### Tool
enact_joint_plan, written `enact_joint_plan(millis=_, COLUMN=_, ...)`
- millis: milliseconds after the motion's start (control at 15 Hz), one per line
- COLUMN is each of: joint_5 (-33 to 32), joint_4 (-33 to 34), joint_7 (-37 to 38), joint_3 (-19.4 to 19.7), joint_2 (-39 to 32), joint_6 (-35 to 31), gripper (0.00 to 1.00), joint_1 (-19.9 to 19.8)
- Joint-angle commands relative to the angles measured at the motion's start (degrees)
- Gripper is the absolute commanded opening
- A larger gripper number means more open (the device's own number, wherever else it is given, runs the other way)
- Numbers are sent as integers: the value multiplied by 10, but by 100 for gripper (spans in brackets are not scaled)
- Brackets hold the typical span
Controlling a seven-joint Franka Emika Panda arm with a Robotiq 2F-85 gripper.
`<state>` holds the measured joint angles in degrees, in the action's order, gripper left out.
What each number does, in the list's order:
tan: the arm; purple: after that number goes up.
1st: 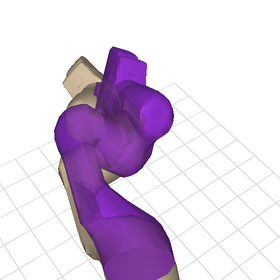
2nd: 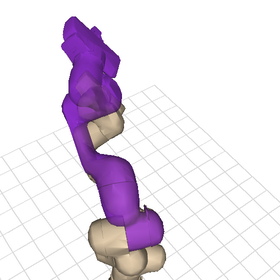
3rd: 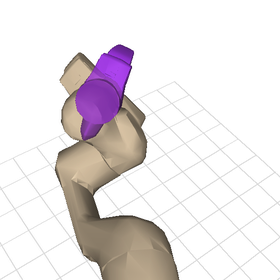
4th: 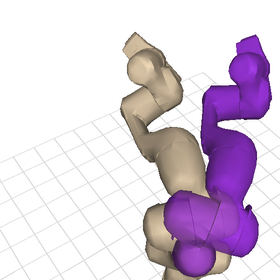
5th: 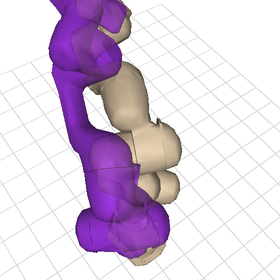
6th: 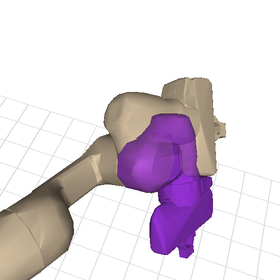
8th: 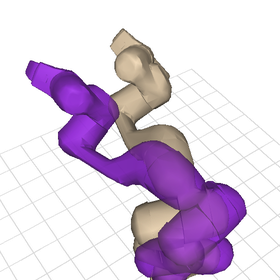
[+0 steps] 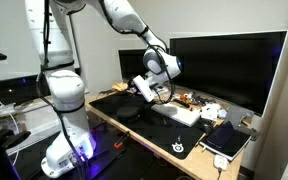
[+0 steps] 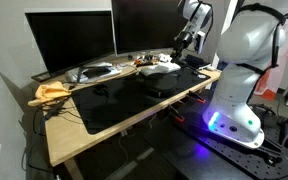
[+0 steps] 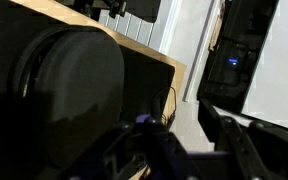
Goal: Close the headphones case.
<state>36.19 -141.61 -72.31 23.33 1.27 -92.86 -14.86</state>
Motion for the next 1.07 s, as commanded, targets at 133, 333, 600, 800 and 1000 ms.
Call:
enact_joint_plan(millis=133, joint_5=10, joint_4=17, joint_7=-19, joint_3=-12, joint_2=-14, joint_6=33, gripper=72, joint_1=-28)
enact_joint_plan(millis=333, joint_5=-2, joint_4=-7, joint_7=2, joint_3=-17, joint_2=18, joint_6=18, gripper=76, joint_1=-26)
enact_joint_plan(millis=600, joint_5=-21, joint_4=-49, joint_7=51, joint_3=-32, joint_2=71, joint_6=-12, gripper=99, joint_1=-18)
enact_joint_plan(millis=800, joint_5=-20, joint_4=-83, joint_7=82, joint_3=-59, joint_2=109, joint_6=-48, gripper=79, joint_1=-2)
enact_joint_plan(millis=1000, joint_5=-4, joint_4=-112, joint_7=123, joint_3=-98, joint_2=138, joint_6=-110, gripper=49, joint_1=22)
